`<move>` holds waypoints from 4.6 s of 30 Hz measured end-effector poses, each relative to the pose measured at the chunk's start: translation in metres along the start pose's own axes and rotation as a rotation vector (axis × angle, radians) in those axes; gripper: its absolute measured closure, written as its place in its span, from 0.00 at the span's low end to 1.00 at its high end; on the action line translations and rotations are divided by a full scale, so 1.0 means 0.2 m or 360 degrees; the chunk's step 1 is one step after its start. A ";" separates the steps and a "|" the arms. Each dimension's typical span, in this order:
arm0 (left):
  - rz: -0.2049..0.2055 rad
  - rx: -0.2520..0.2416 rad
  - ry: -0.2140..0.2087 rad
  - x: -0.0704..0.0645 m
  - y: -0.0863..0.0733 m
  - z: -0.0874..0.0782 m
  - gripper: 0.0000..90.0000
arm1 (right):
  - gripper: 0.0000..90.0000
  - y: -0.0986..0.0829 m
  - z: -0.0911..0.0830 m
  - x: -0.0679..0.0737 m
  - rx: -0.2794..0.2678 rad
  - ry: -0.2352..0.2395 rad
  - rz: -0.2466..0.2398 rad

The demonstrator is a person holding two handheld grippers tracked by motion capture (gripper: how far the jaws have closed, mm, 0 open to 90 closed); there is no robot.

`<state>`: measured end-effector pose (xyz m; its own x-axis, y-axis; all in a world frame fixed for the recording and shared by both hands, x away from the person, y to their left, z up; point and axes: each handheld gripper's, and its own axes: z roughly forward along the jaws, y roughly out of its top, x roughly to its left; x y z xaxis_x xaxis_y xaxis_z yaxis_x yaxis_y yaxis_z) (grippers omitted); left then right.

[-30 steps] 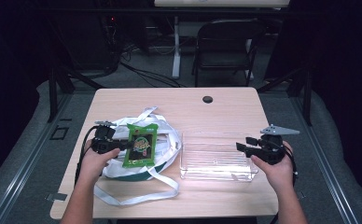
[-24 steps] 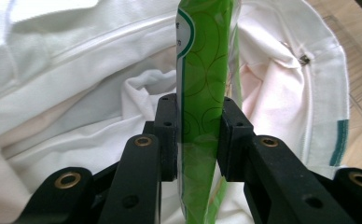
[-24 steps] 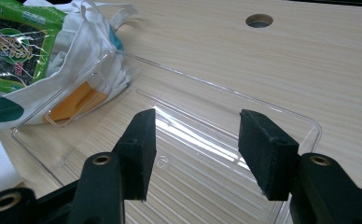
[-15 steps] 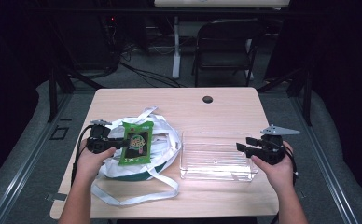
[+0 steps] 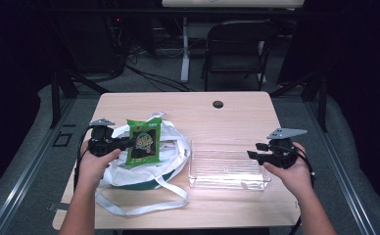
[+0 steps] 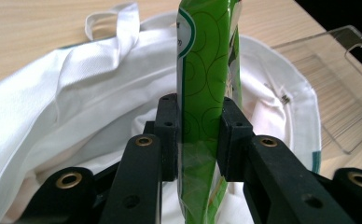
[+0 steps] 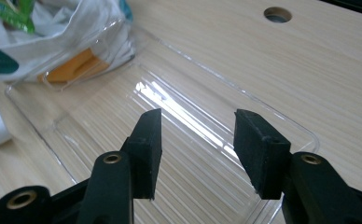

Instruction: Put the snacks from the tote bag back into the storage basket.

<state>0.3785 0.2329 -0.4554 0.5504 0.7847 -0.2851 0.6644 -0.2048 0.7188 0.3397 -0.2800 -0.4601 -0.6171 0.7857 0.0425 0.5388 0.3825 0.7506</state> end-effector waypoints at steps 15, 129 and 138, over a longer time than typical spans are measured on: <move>0.0056 -0.0067 -0.0076 -0.09 0.12 0.06 0.82 | 0.62 0.16 0.03 0.04 0.0307 0.0054 -0.0300; 0.0505 -0.0073 -0.0614 -0.60 0.10 0.30 0.82 | 0.51 0.76 0.21 0.51 0.0436 0.0482 -0.0976; 0.0522 -0.0081 -0.0635 -0.61 0.10 0.30 0.82 | 0.58 0.76 0.22 0.51 0.0511 0.0529 -0.0978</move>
<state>0.3554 0.0979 -0.4438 0.8821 0.3978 -0.2521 0.4047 -0.3663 0.8379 0.3836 -0.1194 -0.3714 -0.9721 0.2182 -0.0864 0.1519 0.8656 0.4772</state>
